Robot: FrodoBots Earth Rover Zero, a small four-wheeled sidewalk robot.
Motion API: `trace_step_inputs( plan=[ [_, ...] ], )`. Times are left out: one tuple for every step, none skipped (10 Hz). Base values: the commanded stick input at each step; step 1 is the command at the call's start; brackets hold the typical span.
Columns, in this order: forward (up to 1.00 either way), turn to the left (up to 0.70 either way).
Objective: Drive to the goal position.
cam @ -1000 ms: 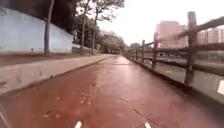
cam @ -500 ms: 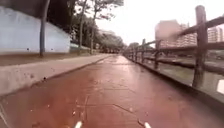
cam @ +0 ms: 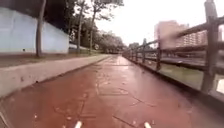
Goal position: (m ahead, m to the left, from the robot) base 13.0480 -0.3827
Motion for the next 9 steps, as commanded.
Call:
trace_step_inputs(
  plan=[
    [0.5,0.0],
    [0.5,0.0],
    [0.5,0.0],
    [0.5,0.0],
    [0.5,0.0],
    [0.5,0.0],
    [0.5,0.0],
    [0.5,0.0],
    [0.5,0.0]
  ],
)
